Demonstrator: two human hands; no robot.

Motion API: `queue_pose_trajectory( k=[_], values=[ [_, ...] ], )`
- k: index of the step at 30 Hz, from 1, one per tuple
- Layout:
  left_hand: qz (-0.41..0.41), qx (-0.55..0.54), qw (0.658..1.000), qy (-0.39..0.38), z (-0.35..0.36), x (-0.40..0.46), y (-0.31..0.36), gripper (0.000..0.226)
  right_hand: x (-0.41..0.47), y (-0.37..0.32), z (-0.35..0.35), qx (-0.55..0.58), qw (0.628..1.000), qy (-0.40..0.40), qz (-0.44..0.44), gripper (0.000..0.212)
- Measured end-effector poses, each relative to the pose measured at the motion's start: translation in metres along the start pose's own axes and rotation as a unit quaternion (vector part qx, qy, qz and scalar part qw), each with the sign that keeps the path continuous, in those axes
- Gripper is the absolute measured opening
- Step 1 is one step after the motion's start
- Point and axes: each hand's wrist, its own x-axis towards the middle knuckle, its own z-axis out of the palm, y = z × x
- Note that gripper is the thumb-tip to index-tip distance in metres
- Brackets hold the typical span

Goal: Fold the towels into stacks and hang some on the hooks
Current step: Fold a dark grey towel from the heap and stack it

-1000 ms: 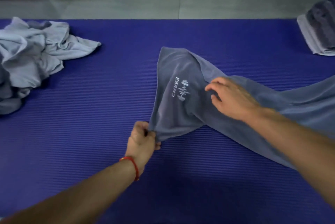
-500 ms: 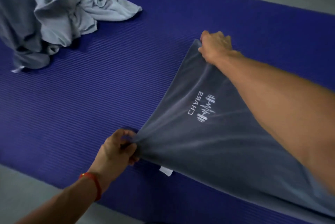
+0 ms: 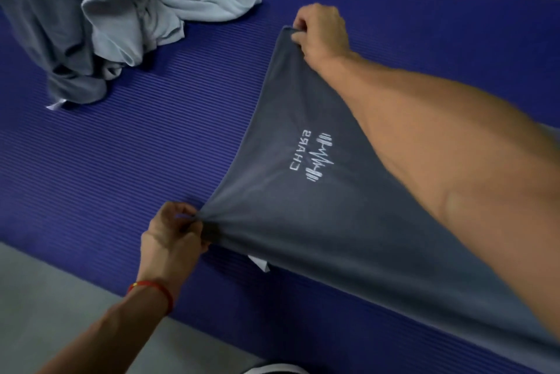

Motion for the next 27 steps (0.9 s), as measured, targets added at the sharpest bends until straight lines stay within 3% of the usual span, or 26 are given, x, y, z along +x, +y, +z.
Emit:
queue_pose_trajectory(
  k=[4, 10, 11, 13, 15, 19, 22, 27],
  values=[
    [0.035, 0.07, 0.997, 0.005, 0.0, 0.012, -0.011, 0.023, -0.035, 0.01, -0.024, 0.02, 0.988, -0.105, -0.111, 0.047],
    [0.247, 0.201, 0.948, 0.008, 0.007, -0.004, -0.023, 0.03, -0.196, 0.08, -0.066, -0.076, 0.965, -0.145, -0.202, 0.039],
    [0.295, 0.225, 0.929, 0.007, 0.006, -0.004, -0.026, 0.028, -0.234, 0.095, -0.072, -0.101, 0.958, -0.143, -0.227, 0.038],
    [0.443, 0.282, 0.851, -0.005, 0.008, -0.006, -0.028, 0.019, -0.311, 0.117, -0.083, -0.149, 0.946, -0.14, -0.251, 0.038],
    [0.567, 0.274, 0.772, -0.082, 0.023, -0.017, -0.028, 0.019, -0.379, 0.13, -0.088, -0.179, 0.94, -0.139, -0.255, 0.03],
    [0.705, 0.265, 0.622, -0.214, 0.072, -0.065, -0.036, 0.013, -0.47, 0.136, -0.083, -0.205, 0.942, -0.137, -0.229, 0.008],
    [0.724, 0.285, 0.589, -0.218, 0.093, -0.069, -0.043, 0.024, -0.498, 0.138, -0.077, -0.218, 0.953, -0.13, -0.164, 0.012],
    [0.736, 0.296, 0.582, -0.18, 0.102, -0.056, -0.035, 0.028, -0.5, 0.14, -0.076, -0.224, 0.965, -0.092, -0.101, 0.022]
  ],
)
